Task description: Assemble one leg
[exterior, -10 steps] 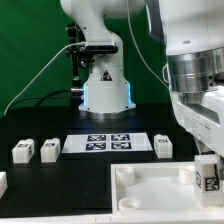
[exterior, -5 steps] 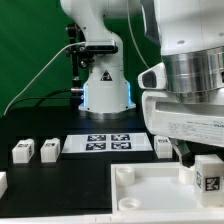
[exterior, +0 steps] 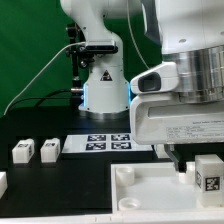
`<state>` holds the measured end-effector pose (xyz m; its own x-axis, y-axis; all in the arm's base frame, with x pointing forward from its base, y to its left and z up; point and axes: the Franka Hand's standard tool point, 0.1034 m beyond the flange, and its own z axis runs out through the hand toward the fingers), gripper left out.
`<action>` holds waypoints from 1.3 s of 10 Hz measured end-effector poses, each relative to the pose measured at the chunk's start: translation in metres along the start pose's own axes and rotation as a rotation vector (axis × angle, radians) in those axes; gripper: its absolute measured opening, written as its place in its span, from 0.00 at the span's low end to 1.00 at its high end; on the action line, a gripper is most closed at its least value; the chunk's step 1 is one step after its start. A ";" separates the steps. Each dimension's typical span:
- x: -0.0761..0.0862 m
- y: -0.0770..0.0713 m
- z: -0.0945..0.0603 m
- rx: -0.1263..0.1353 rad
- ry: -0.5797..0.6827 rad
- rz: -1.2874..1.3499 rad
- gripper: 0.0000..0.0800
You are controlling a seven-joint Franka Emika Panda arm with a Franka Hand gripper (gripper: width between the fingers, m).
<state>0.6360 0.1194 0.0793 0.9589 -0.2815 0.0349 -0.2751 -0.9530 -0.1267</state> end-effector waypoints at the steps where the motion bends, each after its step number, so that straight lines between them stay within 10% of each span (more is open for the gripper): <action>1: 0.002 -0.003 -0.002 -0.013 0.009 -0.048 0.81; 2: 0.002 -0.003 -0.002 -0.007 0.007 -0.001 0.81; 5: 0.002 -0.004 -0.002 -0.002 0.007 0.207 0.38; 13: 0.004 0.011 -0.002 0.076 -0.040 1.361 0.38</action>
Offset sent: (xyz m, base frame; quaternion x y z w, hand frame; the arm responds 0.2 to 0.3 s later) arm 0.0000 0.0000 0.0000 0.0000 0.0000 0.1790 0.9838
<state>0.6368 0.1075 0.0800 -0.0641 -0.9800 -0.1887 -0.9924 0.0825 -0.0916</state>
